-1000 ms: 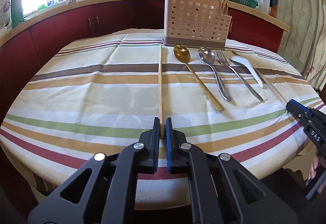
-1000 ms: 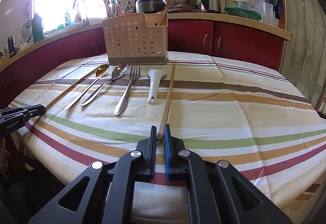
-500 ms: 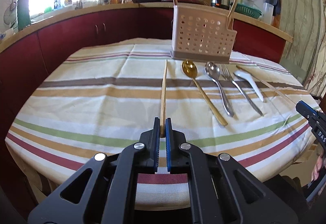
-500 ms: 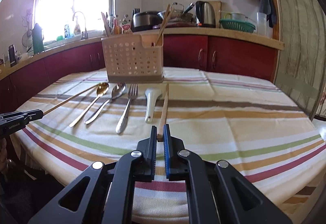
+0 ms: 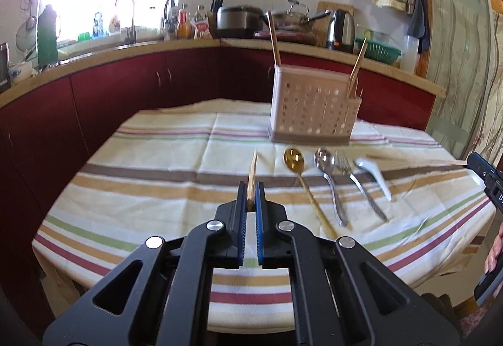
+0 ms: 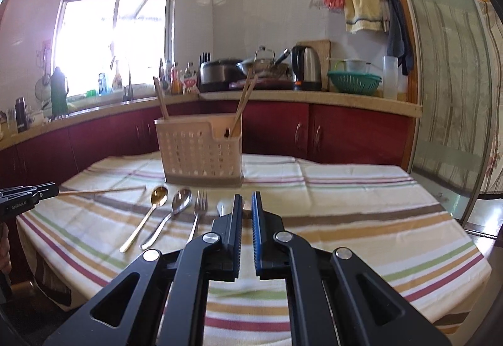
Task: Organize utensils
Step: 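Lift both held chopsticks and carry them toward the beige caddy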
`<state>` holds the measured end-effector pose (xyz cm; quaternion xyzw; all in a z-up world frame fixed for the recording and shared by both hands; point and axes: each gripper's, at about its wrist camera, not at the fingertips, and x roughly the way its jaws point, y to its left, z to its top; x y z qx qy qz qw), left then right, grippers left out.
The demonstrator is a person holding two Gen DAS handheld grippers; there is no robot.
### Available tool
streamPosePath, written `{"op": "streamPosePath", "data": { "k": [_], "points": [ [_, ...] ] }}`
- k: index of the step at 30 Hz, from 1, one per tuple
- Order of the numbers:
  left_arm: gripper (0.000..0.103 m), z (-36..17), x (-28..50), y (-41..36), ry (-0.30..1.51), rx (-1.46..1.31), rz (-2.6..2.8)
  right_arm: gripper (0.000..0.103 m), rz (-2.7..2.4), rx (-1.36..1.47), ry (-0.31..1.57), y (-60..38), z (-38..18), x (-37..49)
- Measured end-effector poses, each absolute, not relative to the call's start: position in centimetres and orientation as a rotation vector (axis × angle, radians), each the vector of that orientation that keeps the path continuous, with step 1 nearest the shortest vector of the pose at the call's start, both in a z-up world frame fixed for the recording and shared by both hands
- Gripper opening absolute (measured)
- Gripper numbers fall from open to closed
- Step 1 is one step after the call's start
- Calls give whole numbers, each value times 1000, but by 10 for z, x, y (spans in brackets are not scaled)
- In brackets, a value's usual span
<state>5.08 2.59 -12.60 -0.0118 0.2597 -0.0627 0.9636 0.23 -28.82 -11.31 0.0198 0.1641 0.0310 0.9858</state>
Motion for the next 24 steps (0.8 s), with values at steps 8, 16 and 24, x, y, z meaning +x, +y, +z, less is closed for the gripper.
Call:
{"op": "streamPosePath", "data": {
  "k": [8, 16, 24],
  "points": [
    [6, -90, 54, 26, 455, -32, -147, 7, 74, 56, 264, -291, -85, 12],
    [6, -67, 80, 19, 419, -18, -174, 7, 95, 70, 226, -293, -66, 43],
    [6, -45, 114, 10, 382, 10, -200, 7, 103, 62, 215, -293, -48, 77]
  ]
}}
